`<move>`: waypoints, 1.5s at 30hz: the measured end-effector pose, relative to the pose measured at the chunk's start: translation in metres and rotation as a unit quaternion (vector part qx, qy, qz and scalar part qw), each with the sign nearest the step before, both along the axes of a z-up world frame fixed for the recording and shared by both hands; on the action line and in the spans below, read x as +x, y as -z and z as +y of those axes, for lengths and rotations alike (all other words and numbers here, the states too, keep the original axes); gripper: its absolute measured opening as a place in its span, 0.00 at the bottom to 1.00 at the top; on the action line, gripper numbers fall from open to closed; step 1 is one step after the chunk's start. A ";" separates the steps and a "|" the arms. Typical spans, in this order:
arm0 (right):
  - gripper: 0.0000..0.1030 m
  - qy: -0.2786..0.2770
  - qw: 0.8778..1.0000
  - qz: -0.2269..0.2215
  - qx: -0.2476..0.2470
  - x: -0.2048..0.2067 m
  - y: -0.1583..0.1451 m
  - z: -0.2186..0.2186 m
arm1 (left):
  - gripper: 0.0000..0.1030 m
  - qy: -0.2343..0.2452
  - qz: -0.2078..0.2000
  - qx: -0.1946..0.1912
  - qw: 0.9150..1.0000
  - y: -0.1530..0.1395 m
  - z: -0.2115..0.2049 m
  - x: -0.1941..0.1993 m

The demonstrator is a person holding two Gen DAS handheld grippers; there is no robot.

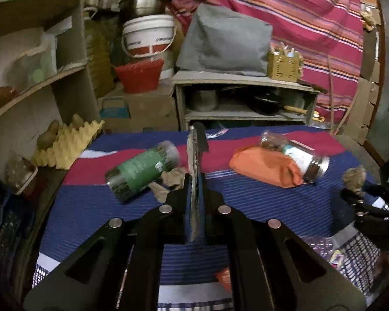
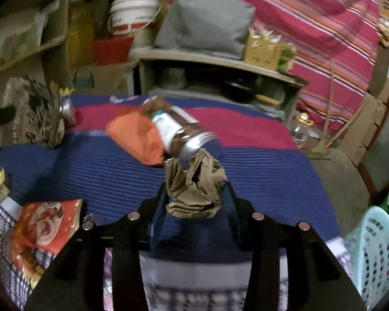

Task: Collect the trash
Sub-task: 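Grasp the crumpled tan paper with the right tool, then carry the grey packet and tan paper over the basket with both tools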

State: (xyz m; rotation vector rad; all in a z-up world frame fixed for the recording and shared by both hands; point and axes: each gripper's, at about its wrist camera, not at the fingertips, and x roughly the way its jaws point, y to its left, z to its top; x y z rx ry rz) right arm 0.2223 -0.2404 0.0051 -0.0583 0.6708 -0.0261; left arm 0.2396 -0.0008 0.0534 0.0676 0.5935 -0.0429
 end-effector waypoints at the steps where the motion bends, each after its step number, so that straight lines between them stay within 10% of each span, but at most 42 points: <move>1: 0.41 0.011 1.000 -0.008 0.003 -0.011 -0.008 -0.009 | 0.04 0.004 -0.005 0.001 1.000 -0.003 -0.006 -0.003; 9: 0.41 0.095 0.994 -0.053 0.009 -0.078 -0.043 -0.073 | 0.04 0.067 -0.029 -0.028 0.997 -0.023 -0.058 -0.024; 29: 0.41 0.189 0.980 -0.052 0.035 -0.160 -0.026 -0.210 | 0.04 0.214 -0.014 -0.050 0.975 -0.024 -0.233 -0.067; 45: 0.41 0.247 0.968 -0.047 0.023 -0.188 -0.022 -0.293 | 0.04 0.341 0.015 -0.049 0.939 0.002 -0.362 -0.115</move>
